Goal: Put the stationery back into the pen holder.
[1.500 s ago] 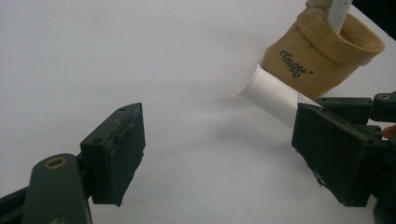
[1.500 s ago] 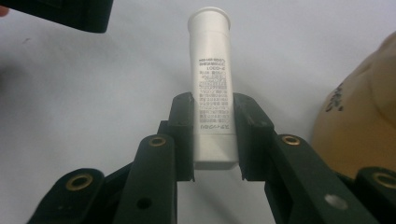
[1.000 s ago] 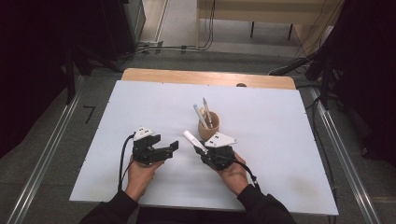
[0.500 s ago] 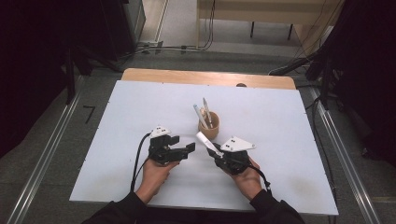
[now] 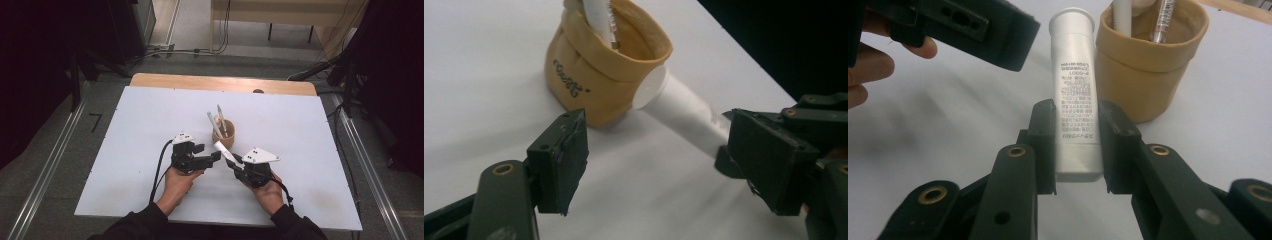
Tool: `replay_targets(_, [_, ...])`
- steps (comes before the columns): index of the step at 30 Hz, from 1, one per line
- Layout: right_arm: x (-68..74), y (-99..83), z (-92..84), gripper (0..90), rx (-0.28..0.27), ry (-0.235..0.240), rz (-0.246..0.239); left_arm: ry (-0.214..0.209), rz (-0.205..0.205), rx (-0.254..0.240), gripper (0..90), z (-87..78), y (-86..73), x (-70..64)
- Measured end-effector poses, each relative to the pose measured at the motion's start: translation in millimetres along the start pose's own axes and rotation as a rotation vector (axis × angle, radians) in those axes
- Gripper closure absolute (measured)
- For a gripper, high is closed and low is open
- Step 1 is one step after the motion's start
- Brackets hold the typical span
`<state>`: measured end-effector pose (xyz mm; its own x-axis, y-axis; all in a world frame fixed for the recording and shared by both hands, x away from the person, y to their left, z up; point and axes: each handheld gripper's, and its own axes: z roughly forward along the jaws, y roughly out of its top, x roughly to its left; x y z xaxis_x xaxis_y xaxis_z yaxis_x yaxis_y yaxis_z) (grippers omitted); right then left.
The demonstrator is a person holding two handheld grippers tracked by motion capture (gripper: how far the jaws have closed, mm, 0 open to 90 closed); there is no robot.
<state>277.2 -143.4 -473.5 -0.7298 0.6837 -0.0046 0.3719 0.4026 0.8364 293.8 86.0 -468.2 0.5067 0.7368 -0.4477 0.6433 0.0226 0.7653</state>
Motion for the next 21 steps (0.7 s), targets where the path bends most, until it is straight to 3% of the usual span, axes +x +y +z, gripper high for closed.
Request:
replay_targets(4, [1.4, 0.5, -0.3, 69.4, -0.011, 0.002, -0.007, -0.034, -0.024, 0.013, 26.7, 3.3, -0.4, -0.1])
replay_targets(21, [6.6, -1.6, 0.5, 69.4, -0.064, 0.013, -0.017, -0.087, -0.067, -0.007, 39.0, 6.3, 2.6, 2.0])
